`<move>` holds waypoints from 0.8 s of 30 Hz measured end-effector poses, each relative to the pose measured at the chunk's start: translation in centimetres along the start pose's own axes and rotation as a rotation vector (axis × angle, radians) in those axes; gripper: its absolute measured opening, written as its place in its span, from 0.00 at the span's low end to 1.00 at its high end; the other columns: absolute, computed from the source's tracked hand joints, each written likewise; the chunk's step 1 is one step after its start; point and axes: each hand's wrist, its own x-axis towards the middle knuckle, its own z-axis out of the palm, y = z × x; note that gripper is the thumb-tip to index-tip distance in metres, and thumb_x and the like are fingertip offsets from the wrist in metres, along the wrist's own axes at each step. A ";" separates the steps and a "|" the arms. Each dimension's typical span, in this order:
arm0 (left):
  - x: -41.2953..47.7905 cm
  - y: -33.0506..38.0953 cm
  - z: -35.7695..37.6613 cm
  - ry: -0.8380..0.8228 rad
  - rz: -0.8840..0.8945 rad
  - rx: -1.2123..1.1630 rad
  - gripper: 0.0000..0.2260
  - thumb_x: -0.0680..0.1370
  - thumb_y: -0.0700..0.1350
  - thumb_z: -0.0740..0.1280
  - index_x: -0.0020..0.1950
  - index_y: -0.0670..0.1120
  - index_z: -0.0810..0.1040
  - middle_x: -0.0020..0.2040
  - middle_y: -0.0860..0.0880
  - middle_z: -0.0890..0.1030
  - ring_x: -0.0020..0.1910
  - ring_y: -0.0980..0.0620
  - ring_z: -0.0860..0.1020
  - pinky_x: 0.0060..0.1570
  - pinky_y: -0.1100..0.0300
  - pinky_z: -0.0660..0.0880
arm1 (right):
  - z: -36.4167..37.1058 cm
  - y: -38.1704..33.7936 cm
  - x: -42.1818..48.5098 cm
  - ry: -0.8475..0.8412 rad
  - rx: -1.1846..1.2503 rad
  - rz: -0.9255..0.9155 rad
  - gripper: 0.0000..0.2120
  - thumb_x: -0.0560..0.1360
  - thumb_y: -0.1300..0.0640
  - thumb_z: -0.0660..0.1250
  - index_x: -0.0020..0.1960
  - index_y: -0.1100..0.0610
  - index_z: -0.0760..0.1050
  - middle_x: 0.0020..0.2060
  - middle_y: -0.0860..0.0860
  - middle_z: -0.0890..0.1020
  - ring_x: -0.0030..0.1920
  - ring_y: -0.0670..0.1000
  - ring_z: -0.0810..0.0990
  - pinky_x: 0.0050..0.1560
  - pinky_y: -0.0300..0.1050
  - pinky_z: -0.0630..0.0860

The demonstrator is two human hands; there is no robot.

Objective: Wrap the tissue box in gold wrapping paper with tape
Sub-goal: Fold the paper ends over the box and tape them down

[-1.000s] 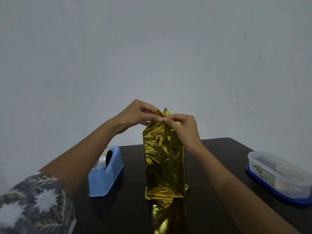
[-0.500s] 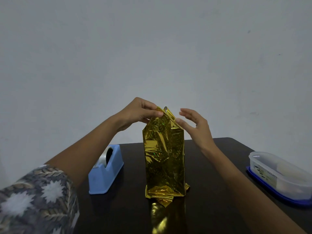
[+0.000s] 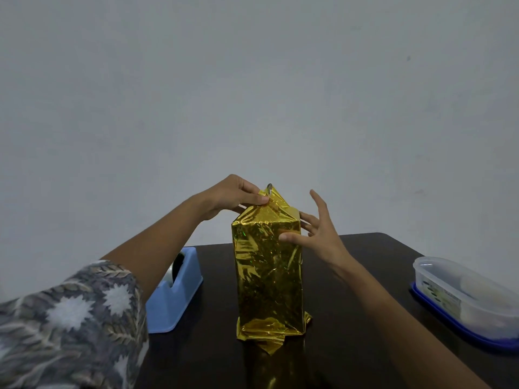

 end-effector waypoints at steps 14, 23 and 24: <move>0.6 -1.2 1.0 0.080 -0.113 -0.058 0.06 0.72 0.46 0.73 0.45 0.44 0.84 0.45 0.51 0.82 0.53 0.51 0.75 0.49 0.59 0.68 | -0.2 0.0 0.1 -0.023 0.027 0.019 0.43 0.63 0.47 0.72 0.73 0.43 0.55 0.67 0.53 0.71 0.66 0.52 0.70 0.63 0.47 0.69; 0.9 -1.9 1.1 0.117 -0.110 -0.154 0.10 0.70 0.47 0.74 0.48 0.44 0.84 0.50 0.48 0.81 0.56 0.48 0.76 0.61 0.52 0.70 | 0.6 -1.6 0.7 0.086 0.146 0.178 0.32 0.73 0.51 0.70 0.72 0.50 0.59 0.60 0.53 0.75 0.56 0.48 0.74 0.51 0.49 0.72; 0.8 -1.8 1.1 0.123 -0.112 -0.151 0.10 0.70 0.47 0.74 0.49 0.43 0.84 0.51 0.48 0.81 0.56 0.48 0.76 0.60 0.53 0.70 | 0.7 -1.7 0.7 0.096 0.149 0.185 0.31 0.73 0.53 0.70 0.71 0.50 0.60 0.59 0.53 0.75 0.53 0.47 0.74 0.50 0.48 0.73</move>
